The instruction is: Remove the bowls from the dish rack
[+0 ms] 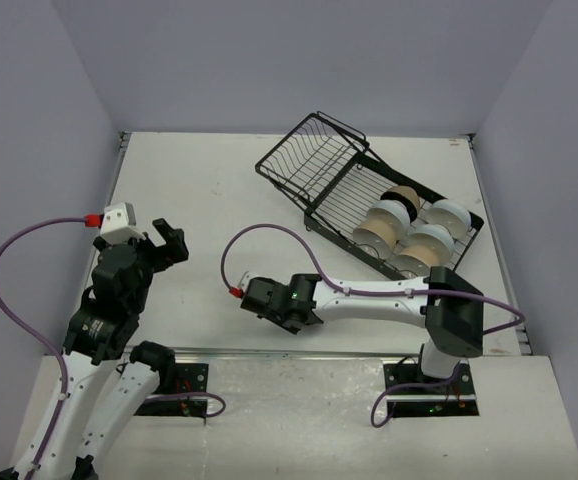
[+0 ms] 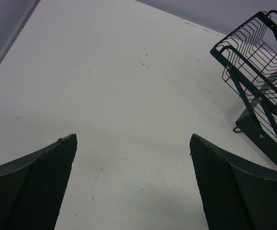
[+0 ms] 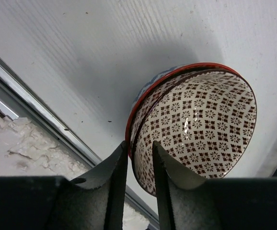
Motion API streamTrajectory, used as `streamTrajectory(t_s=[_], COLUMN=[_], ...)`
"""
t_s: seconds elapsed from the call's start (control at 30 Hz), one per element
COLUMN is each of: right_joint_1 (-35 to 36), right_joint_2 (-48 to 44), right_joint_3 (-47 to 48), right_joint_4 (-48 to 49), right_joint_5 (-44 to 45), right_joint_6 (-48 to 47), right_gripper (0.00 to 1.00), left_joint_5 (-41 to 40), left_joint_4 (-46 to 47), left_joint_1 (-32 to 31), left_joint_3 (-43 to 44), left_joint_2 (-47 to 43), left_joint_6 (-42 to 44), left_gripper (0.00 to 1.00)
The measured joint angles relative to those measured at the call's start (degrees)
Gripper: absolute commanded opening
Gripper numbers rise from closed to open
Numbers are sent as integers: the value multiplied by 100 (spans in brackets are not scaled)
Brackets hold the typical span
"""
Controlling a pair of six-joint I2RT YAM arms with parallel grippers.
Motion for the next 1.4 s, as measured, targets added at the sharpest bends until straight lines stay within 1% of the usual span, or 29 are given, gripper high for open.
streamTrajectory(t_s=[0.03, 0.13, 0.43, 0.67, 0.73, 0.87, 0.97, 1.03, 1.07, 1.17, 1.33, 1.4], right_joint_1=[0, 7, 66, 74, 81, 66, -66, -339, -527, -1056, -1392, -1467], right_joint_2=[0, -2, -258, -914, -1224, -1823, -2157, -2354, -2468, -2924, -4100, -4570], right_joint_3=[0, 0, 0, -48, -31, -4, -4, -7, -20, -186, -586, -610], right_joint_4=[4, -4, -105, -90, -103, -138, -197, -306, -361, -511, -754, -876], right_joint_5=[2, -2, -31, -37, 31, 557, 1093, 1414, 1589, 2037, 2518, 2747], right_joint_6=[15, 72, 208, 232, 238, 352, 651, 990, 1169, 1698, 2247, 2428], right_gripper=[36, 42, 43, 49, 55, 65, 68, 76, 86, 99, 99, 99], left_joint_5=[0, 0, 2, 4, 4, 4, 13, 70, 131, 529, 1996, 2210], left_joint_4=[-2, -2, 0, -2, 0, -2, -2, -4, -22, -52, 385, 765], left_joint_1=[0, 0, 0, 0, 0, 0, 0, 0, 0, 2, -94, -546], left_joint_3=[0, 0, 0, 0, 0, 0, 0, 0, 17, 125, 175, 162], left_joint_2=[0, 0, 0, 2, 9, 46, 96, 166, 227, 494, 1165, 1591], left_joint_6=[0, 0, 2, 7, 20, 28, 26, 20, -31, -269, -1180, -1681], left_gripper=[100, 100, 100, 100, 100, 100, 100, 100, 100, 100, 100, 100])
